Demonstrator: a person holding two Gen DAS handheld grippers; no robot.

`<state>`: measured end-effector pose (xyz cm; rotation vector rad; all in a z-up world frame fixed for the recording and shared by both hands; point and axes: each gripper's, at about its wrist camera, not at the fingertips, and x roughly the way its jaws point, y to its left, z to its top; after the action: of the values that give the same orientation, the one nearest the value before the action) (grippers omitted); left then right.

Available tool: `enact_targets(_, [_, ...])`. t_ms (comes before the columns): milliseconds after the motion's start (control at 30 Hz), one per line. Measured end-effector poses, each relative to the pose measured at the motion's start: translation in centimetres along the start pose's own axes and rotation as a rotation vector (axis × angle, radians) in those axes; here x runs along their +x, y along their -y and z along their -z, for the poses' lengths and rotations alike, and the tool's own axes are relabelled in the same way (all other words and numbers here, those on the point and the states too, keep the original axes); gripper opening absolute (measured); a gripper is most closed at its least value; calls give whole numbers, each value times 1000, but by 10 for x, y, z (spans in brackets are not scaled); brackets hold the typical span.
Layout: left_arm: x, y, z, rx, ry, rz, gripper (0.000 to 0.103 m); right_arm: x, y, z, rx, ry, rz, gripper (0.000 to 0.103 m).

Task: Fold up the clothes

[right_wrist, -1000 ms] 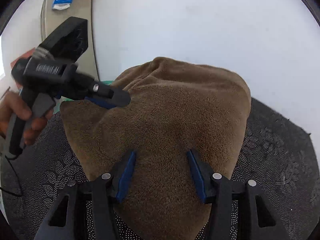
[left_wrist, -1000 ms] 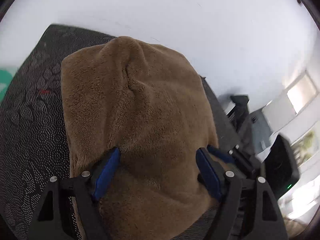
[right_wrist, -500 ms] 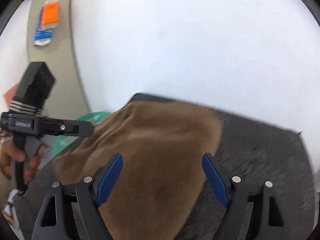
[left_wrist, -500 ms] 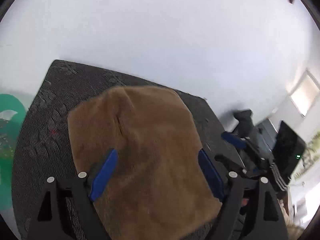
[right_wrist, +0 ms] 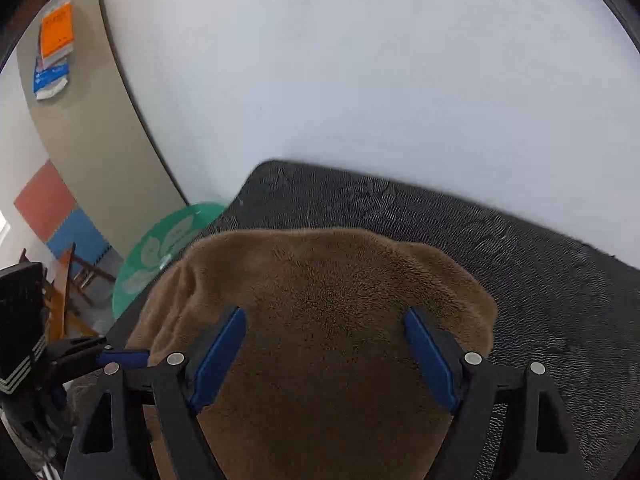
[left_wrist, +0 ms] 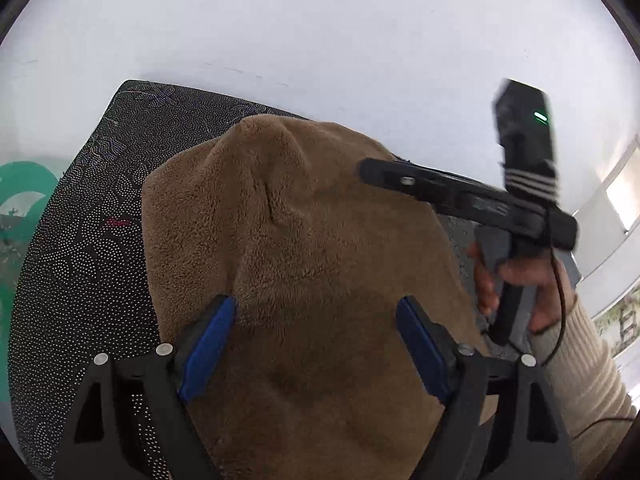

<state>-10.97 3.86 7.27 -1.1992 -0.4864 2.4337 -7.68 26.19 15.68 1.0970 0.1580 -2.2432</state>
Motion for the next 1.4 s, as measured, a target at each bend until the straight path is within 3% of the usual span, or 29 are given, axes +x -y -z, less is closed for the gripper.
enact_targets(133, [4, -4, 5, 21, 16, 7, 86, 41, 3, 7, -12, -123, 75, 83])
enact_targets(267, [5, -7, 12, 43, 37, 10, 86, 47, -6, 13, -59, -123, 116, 85])
enact_targets(367, [-1, -10, -2, -13, 0, 39, 86, 42, -9, 14, -71, -101, 131, 85])
enact_targets(467, [-14, -16, -25, -76, 5, 72, 86, 8, -16, 21, -81, -24, 156, 85])
enact_targets(600, [-29, -10, -62, -45, 58, 44, 89, -50, -33, 43, -89, 105, 101, 85])
enact_targets(700, [-10, -5, -87, -17, 12, 70, 93, -80, -51, 67, -102, 143, 36, 85])
enact_targets(767, [10, -1, -95, 10, -31, 27, 93, -99, -69, 85, -143, 152, 3, 85])
enact_targets(900, [46, -11, -94, -19, -98, -63, 93, -86, -106, 106, -223, 117, -55, 85])
enact_targets(1000, [59, -26, -89, -50, -116, -97, 93, -70, -114, 129, -250, 51, 1, 85])
enact_targets(1067, [65, -37, -81, -55, -121, -114, 93, -63, -109, 138, -236, 51, -6, 86])
enact_targets(1267, [65, -57, -69, -79, -97, -101, 93, -59, -118, 144, -244, 76, 8, 87])
enact_targets(1400, [48, -54, -67, -74, -97, -96, 93, -82, -121, 145, -228, 108, 10, 87])
